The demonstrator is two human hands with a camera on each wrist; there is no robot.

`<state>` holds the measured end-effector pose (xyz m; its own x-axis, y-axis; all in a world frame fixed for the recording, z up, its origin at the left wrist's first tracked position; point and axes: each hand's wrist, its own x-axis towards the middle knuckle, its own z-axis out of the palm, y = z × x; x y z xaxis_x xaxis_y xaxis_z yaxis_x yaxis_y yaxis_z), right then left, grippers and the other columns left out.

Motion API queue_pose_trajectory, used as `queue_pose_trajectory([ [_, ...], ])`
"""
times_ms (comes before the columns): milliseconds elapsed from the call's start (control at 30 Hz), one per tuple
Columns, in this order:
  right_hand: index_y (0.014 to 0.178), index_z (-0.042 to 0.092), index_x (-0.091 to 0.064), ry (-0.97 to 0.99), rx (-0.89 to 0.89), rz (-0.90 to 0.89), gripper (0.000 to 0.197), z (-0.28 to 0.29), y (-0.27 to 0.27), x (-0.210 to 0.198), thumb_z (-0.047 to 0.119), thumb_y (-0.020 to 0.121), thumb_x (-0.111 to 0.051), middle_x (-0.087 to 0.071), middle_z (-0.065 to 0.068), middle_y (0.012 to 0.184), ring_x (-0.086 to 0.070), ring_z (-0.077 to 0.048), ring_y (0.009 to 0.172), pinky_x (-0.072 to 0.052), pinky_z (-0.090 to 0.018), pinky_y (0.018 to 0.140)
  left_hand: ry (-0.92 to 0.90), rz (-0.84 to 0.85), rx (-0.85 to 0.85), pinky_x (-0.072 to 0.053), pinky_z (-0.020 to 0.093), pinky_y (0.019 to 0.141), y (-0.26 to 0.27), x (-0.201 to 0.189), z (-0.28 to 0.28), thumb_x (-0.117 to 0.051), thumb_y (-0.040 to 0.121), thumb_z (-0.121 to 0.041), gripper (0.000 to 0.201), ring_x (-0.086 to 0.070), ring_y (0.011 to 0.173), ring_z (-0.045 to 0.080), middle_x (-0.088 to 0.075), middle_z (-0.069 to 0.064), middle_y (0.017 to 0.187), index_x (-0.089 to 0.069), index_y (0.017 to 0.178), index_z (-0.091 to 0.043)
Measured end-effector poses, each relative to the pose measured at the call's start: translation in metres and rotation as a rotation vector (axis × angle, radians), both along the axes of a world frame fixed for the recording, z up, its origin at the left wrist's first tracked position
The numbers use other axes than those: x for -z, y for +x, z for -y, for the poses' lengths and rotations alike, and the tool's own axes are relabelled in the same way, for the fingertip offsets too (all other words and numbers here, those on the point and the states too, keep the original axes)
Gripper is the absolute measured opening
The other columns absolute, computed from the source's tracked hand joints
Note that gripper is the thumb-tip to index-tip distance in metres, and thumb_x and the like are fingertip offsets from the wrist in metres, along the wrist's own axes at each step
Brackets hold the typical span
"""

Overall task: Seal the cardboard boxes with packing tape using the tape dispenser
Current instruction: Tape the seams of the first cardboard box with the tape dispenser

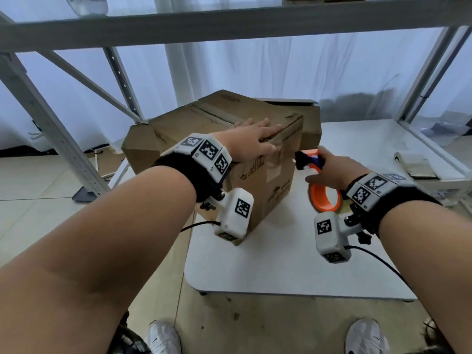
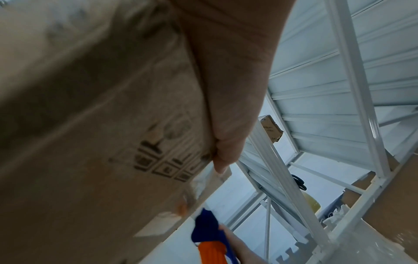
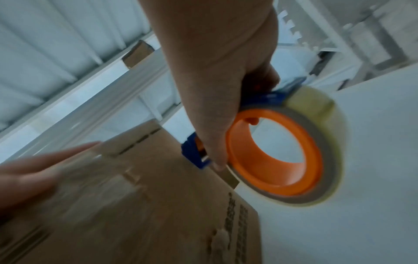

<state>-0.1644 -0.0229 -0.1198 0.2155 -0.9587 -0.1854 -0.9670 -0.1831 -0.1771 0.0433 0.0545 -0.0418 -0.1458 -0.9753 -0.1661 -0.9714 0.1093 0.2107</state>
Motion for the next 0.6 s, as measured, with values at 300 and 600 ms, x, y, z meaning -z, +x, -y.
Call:
queue_pose_trajectory([
  [300,0.097,-0.007,-0.061,0.171,0.530,0.608,0.060,0.012,-0.061,0.090,0.050,0.081,-0.068,-0.062,-0.023,0.085,-0.059,-0.033,0.077,-0.044,-0.039,0.068,0.055,0.044,0.168,0.003,0.037,0.116,0.011,-0.012,0.002,-0.043,0.100,-0.036,0.058,0.002,0.146,0.011,-0.004,-0.016,0.158,-0.012,0.149,-0.042],
  [600,0.101,0.012,-0.064,-0.287,0.074,0.897,0.012,-0.026,-0.005,0.054,0.012,0.089,-0.061,-0.064,-0.003,0.097,-0.059,-0.016,0.091,-0.043,-0.016,0.078,-0.039,0.070,0.102,0.003,0.040,0.119,0.008,0.001,-0.008,-0.029,0.100,-0.045,0.052,0.004,0.147,0.022,-0.001,0.007,0.160,-0.012,0.149,-0.042],
])
